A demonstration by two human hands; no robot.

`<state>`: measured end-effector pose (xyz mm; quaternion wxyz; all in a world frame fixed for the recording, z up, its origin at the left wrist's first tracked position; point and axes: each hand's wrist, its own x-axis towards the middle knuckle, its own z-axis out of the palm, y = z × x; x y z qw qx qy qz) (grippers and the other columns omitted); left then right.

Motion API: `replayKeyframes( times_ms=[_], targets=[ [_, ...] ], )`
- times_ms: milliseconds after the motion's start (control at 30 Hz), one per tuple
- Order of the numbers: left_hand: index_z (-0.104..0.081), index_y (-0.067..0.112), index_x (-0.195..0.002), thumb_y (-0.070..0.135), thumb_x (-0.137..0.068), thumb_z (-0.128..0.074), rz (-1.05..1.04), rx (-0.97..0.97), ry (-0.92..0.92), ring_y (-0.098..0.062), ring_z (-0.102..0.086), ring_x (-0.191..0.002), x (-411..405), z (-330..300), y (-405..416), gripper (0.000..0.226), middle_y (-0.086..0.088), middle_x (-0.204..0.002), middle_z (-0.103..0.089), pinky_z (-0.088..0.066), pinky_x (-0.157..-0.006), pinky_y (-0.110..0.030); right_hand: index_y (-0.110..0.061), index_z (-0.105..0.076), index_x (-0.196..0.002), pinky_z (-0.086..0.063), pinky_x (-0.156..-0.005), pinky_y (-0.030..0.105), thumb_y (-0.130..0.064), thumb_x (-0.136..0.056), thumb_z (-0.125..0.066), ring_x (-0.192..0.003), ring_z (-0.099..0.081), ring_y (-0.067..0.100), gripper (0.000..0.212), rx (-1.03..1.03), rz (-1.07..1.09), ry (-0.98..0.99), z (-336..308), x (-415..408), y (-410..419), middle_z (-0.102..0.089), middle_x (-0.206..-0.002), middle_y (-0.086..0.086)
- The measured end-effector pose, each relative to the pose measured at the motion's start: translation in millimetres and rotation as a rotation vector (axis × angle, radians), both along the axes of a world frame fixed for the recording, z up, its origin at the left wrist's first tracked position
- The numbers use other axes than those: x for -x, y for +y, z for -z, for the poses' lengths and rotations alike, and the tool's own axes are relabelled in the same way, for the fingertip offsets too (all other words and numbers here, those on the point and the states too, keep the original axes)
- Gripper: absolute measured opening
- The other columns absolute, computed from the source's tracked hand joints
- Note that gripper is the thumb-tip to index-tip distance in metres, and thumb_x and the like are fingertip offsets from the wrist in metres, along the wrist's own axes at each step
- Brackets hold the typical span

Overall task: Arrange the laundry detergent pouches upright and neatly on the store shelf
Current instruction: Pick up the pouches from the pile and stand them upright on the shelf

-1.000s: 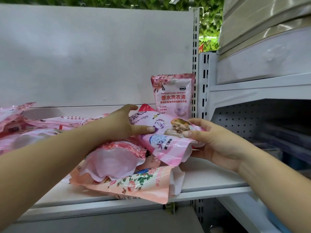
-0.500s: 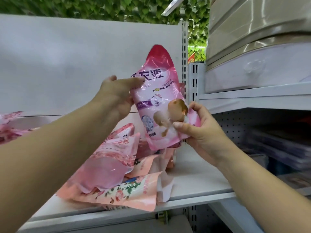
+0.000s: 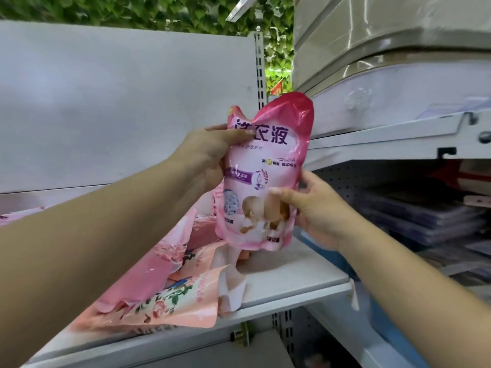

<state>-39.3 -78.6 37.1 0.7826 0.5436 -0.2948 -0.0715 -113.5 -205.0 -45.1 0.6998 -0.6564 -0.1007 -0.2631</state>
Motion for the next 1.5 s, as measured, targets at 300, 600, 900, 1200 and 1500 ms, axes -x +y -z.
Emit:
replayKeyframes(
  times_ms=[300, 600, 900, 1200, 1500],
  targets=[
    [-0.057, 0.011, -0.110, 0.043, -0.066, -0.061, 0.295, -0.436, -0.141, -0.024, -0.064, -0.093, -9, 19, -17, 0.055, -0.007, -0.096, -0.068, -0.049, -0.088, -0.042, -0.018, -0.060, -0.096, -0.056, -0.075, 0.027, 0.001, -0.082, -0.060, -0.084, -0.068, 0.014, 0.024, -0.009, 0.193, 0.030, 22, -3, -31, -0.070, -0.092, 0.002],
    [-0.057, 0.013, -0.097, 0.024, -0.080, -0.068, 0.028, -0.265, -0.192, -0.022, -0.064, -0.078, -28, 16, -35, 0.023, -0.005, -0.089, -0.068, -0.056, -0.074, -0.037, -0.017, -0.061, -0.099, -0.054, -0.085, 0.033, -0.003, -0.078, -0.066, -0.093, -0.067, 0.018, 0.026, -0.023, 0.202, 0.039, 19, -16, -38, -0.070, -0.100, 0.002],
    [-0.057, 0.016, -0.085, 0.023, -0.084, -0.063, -0.050, -0.274, -0.209, -0.015, -0.062, -0.070, -50, 12, -47, 0.010, 0.000, -0.078, -0.066, -0.053, -0.062, -0.030, -0.026, -0.061, -0.089, -0.047, -0.096, 0.045, -0.003, -0.080, -0.067, -0.100, -0.063, 0.022, 0.025, -0.020, 0.324, 0.094, 19, -54, -48, -0.069, -0.097, -0.001],
    [-0.057, 0.016, -0.084, 0.027, -0.082, -0.066, -0.131, -0.349, -0.129, -0.017, -0.061, -0.070, -77, 17, -24, 0.014, -0.001, -0.079, -0.065, -0.053, -0.067, -0.032, -0.017, -0.060, -0.109, -0.048, -0.082, 0.029, -0.010, -0.086, -0.061, -0.094, -0.063, 0.017, 0.023, 0.084, 0.107, 0.229, 20, -75, -37, -0.068, -0.098, -0.002],
    [-0.059, 0.015, -0.089, 0.028, -0.083, -0.066, -0.180, -0.409, -0.148, -0.015, -0.063, -0.068, -87, 19, -2, 0.016, -0.001, -0.082, -0.067, -0.056, -0.057, -0.026, -0.013, -0.060, -0.106, -0.048, -0.078, 0.026, -0.009, -0.089, -0.057, -0.081, -0.061, 0.012, 0.018, 0.130, -0.006, 0.277, 17, -87, -25, -0.066, -0.091, -0.002]
  ],
)
